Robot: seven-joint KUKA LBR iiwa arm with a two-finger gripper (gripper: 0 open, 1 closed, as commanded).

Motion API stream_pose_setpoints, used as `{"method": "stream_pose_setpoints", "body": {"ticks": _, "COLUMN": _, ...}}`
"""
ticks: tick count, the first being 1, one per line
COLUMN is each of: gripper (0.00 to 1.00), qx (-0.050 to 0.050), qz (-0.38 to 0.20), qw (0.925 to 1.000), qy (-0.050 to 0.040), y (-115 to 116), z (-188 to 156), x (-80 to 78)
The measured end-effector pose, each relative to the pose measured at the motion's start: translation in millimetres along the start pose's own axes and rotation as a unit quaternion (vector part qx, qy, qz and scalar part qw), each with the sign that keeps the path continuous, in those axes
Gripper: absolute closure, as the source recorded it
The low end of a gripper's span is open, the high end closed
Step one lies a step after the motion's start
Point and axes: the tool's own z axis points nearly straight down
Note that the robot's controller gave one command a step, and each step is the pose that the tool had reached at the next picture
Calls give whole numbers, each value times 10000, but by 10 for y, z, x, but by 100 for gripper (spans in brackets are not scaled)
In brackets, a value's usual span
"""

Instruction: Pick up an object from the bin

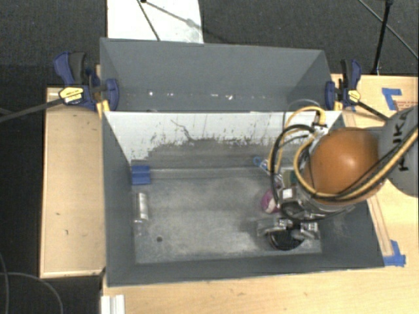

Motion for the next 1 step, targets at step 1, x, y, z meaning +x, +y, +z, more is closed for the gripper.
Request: {"method": "stream_pose_setpoints", "body": {"ticks": 1, "gripper": 100, "qx": 35, "qz": 81, "qw": 10000, "qy": 0, "y": -61, "z": -1924, "x": -25}}
